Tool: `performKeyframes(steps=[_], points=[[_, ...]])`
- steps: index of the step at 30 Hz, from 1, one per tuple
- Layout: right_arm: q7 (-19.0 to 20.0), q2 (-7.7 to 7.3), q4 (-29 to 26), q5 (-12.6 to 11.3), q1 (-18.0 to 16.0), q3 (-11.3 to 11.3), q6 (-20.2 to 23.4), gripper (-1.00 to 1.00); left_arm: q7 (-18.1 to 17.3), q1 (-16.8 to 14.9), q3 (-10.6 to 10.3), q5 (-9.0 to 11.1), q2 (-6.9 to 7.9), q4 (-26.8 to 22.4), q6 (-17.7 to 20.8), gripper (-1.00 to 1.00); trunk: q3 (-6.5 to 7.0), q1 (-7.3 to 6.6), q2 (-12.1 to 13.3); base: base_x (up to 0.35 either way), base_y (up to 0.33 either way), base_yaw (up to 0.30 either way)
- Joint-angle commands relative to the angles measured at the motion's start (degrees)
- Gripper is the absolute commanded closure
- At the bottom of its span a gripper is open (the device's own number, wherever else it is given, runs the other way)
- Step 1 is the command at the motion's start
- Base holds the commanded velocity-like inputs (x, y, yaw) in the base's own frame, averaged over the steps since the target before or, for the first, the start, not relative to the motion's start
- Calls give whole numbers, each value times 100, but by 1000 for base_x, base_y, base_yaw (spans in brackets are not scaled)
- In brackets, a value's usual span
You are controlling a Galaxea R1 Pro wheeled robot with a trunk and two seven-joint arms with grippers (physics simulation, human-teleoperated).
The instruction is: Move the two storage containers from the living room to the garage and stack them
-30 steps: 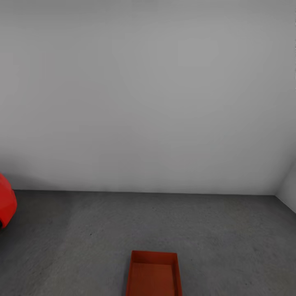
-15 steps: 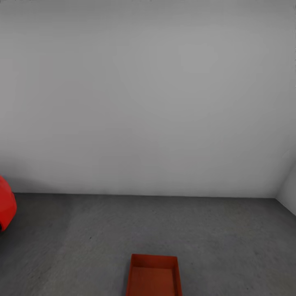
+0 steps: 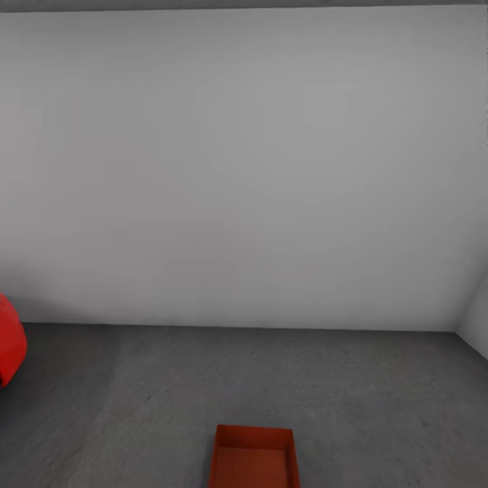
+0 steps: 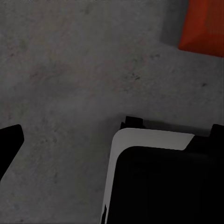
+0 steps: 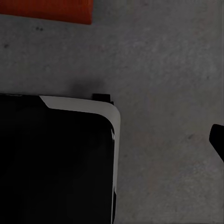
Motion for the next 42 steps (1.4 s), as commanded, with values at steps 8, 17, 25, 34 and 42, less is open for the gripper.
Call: performKeyframes(steps=[8,17,25,34,42], points=[[4,2,17,-57,-8,48,-31,-100,12,-4,-49,51,0,3,-17,-100,64,1,-7,0,0,0],[20,2,22,-85,-8,40,-28,-100,12,-4,-49,52,0,3,-17,-100,78,1,-7,0,0,0],[30,-9,17,-65,-8,41,15,-100,12,-4,-49,55,0,3,-17,-100,79,1,-7,0,0,0],[13,-7,17,-71,-8,49,-9,-100,12,-4,-49,52,0,3,-17,-100,79,1,-7,0,0,-98],[28,1,17,-75,-8,48,-24,-100,12,-4,-49,52,0,3,-17,-100,79,1,-7,0,0,-278]])
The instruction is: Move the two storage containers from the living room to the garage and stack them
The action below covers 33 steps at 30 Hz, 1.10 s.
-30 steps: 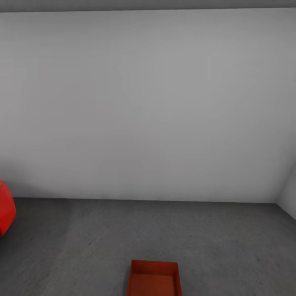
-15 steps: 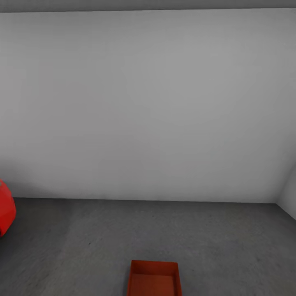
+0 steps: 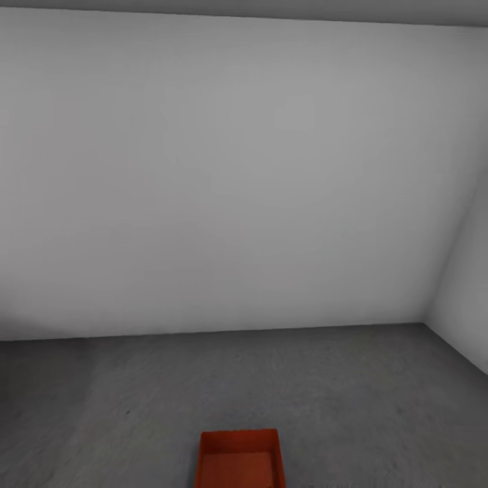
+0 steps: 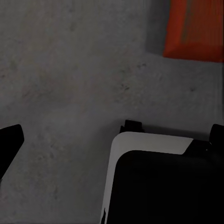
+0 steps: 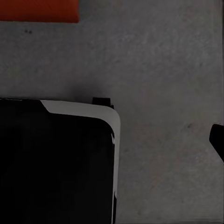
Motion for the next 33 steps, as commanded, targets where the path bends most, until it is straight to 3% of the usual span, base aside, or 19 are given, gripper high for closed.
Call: performKeyframes(steps=[1,33], points=[[16,2,17,-55,-9,48,-31,-100,12,-2,-48,50,0,1,-16,-100,-9,1,-7,0,0,-291],[18,-6,17,-63,-9,39,-23,-100,12,-2,-51,51,0,1,-16,-100,84,1,-7,0,0,-288]])
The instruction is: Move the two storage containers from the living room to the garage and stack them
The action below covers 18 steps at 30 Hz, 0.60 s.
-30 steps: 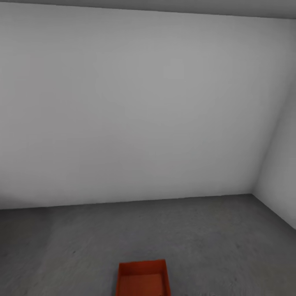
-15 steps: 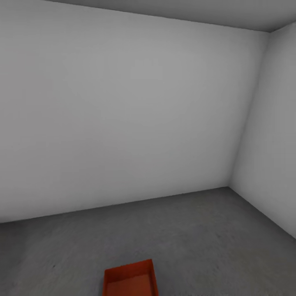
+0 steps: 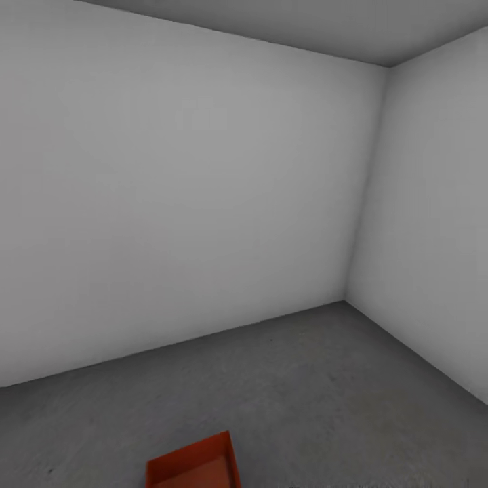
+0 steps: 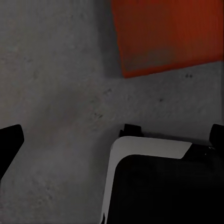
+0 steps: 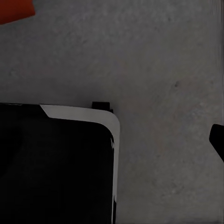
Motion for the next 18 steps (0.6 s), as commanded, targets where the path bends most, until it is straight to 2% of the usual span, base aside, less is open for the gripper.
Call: performKeyframes(steps=[1,18], points=[[15,2,17,-59,-9,48,-30,-100,12,-3,-50,51,0,1,-16,-100,-5,1,-7,0,0,-285],[15,2,17,-58,-9,50,-30,-100,12,-3,-50,51,0,1,-16,-100,55,1,-7,0,0,-285]])
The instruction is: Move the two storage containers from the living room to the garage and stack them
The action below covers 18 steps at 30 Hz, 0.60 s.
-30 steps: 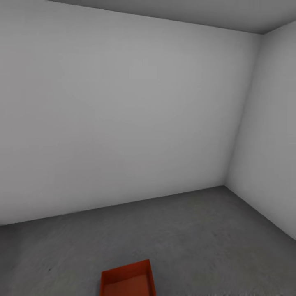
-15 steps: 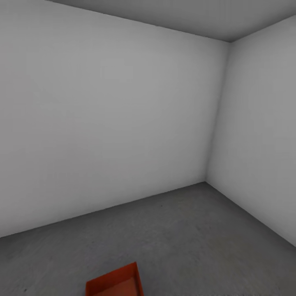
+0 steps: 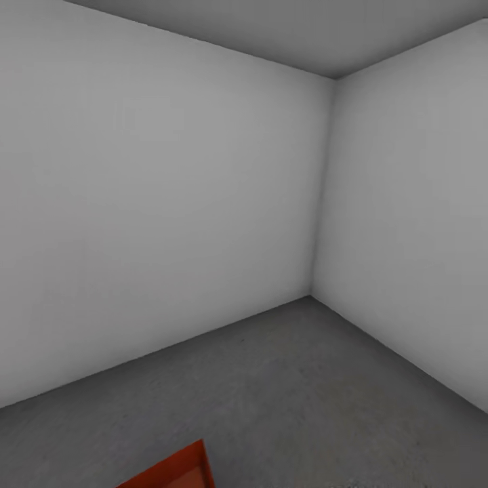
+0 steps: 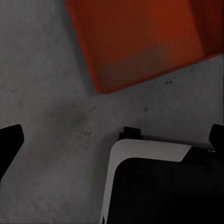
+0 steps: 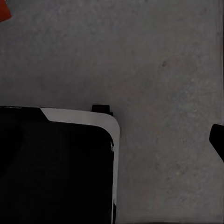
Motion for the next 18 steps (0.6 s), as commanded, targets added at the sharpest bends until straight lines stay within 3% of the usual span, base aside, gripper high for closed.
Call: performKeyframes(steps=[1,18], points=[[15,2,17,-59,-9,49,-30,-100,12,-3,-50,51,0,1,-16,-100,-6,1,-7,0,0,-285],[14,2,17,-55,-9,46,-25,-100,12,-3,-49,51,0,1,-16,-100,55,1,-7,0,0,-285]])
